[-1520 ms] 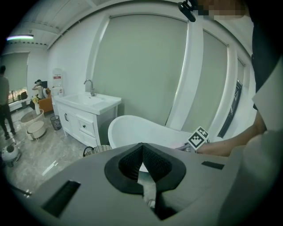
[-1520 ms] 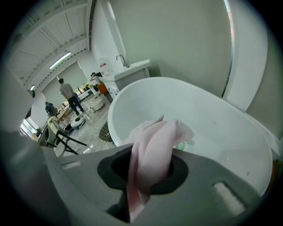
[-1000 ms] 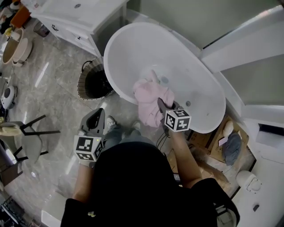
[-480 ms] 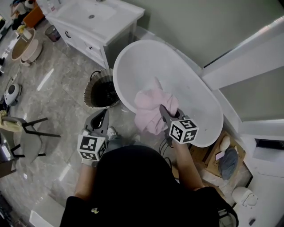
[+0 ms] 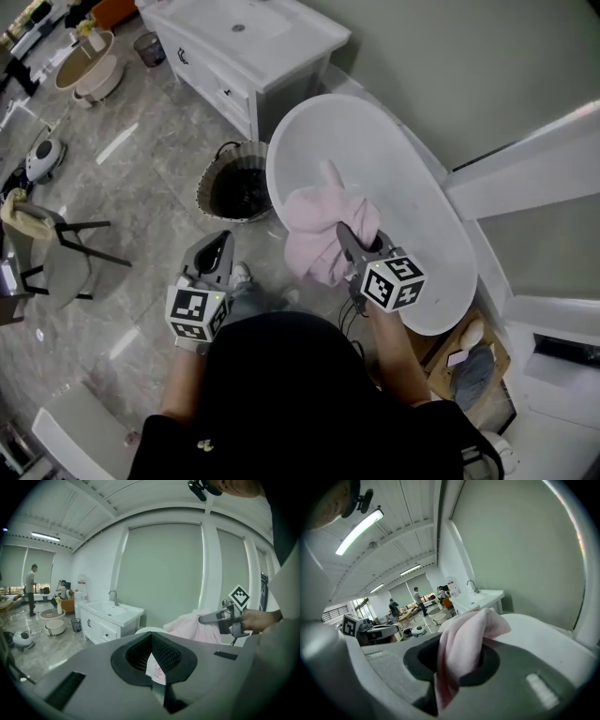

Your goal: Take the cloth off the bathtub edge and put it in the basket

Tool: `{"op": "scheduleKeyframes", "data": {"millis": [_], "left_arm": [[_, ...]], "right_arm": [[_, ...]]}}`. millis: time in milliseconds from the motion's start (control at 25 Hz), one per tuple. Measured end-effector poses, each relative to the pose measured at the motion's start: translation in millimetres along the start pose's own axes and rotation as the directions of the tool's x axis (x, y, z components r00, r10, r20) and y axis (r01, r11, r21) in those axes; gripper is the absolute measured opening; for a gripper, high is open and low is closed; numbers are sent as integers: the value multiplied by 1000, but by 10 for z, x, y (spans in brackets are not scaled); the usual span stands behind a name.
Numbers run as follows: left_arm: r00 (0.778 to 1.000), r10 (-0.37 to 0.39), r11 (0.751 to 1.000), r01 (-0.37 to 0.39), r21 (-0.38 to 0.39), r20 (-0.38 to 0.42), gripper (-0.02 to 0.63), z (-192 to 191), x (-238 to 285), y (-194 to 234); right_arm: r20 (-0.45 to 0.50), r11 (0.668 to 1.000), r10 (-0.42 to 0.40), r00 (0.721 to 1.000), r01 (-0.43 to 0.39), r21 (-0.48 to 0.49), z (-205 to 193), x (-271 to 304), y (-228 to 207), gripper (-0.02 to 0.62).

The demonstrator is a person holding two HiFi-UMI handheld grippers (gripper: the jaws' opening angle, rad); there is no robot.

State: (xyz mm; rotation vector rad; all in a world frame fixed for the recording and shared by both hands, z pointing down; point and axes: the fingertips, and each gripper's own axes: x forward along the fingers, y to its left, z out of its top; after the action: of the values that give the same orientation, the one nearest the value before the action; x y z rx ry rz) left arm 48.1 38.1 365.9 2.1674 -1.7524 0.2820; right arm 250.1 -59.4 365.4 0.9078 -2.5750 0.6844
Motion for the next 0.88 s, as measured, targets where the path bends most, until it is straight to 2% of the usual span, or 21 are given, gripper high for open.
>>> {"op": "scheduleKeyframes", "data": {"millis": [400,680,880], "left_arm": [[992,126,990,-125,-59,20,6,-124,-444,546],[984,172,981,-168,-98,40,6,-194,-775,1290],[983,174,980,-167,-109,63,6,-184,-966,1797]], "right_arm": [[-47,985,159,986,-161,-54,188,561,742,72],[-74,975,203,976,-209,-77,279,1147,1386,72],[-69,973,209,976,-214,-87,377,1546,1818,72]]}}
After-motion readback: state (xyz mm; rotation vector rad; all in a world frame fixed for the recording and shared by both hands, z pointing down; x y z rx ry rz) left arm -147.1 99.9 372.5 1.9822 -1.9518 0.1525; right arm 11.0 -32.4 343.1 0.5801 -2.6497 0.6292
